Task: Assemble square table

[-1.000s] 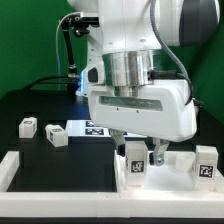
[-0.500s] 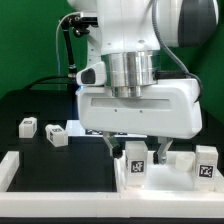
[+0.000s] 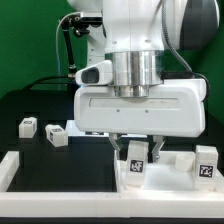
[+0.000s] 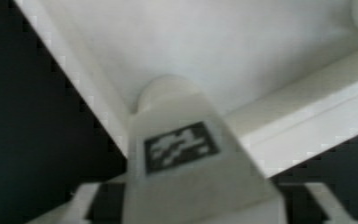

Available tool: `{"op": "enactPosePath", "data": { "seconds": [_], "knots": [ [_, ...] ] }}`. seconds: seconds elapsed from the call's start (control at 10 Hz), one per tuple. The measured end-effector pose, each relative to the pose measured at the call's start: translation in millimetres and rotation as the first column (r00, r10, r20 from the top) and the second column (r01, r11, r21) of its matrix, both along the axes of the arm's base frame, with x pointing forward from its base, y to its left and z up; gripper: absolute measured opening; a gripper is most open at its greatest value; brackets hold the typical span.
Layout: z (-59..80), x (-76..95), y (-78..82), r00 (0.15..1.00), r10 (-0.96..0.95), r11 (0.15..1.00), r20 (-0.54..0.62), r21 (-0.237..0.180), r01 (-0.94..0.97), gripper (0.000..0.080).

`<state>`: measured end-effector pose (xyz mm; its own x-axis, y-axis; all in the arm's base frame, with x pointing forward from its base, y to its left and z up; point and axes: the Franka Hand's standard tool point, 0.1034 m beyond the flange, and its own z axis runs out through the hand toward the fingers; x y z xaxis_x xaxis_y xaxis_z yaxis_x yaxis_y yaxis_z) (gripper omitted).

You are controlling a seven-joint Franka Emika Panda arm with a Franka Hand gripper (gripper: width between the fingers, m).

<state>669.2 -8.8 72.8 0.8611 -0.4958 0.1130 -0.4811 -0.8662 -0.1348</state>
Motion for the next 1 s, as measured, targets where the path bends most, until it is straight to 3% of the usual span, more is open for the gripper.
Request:
{"op": "enactPosePath", "data": {
  "seconds": [0.1, 0.4, 0.5, 0.7, 0.8, 0.9, 1.0],
  "knots": [
    [-0.2, -0.1, -0.5, 0.999, -0.049, 0.999, -0.004, 0.008, 0.049, 0.0292],
    [-0.4, -0.6, -2.8, 0.915, -0.402, 0.913, -0.037, 0.054, 0.404, 0.0292],
    [-0.8, -1.3, -3.3, 0.841, -0.538, 0.837, -0.060, 0.075, 0.541, 0.0292],
    [-3.2, -4.0, -2.3, 0.550, -0.817, 0.526, -0.172, 0.165, 0.834, 0.0292],
    [-3.2, -4.1, -4.7, 0.465, -0.858, 0.430, -0.217, 0.190, 0.883, 0.0292],
    [-3.2, -4.4, -5.2, 0.433, -0.872, 0.395, -0.230, 0.193, 0.898, 0.0292],
    [-3.3, -4.5, -4.1, 0.448, -0.865, 0.412, -0.225, 0.192, 0.891, 0.0292]
  ]
}}
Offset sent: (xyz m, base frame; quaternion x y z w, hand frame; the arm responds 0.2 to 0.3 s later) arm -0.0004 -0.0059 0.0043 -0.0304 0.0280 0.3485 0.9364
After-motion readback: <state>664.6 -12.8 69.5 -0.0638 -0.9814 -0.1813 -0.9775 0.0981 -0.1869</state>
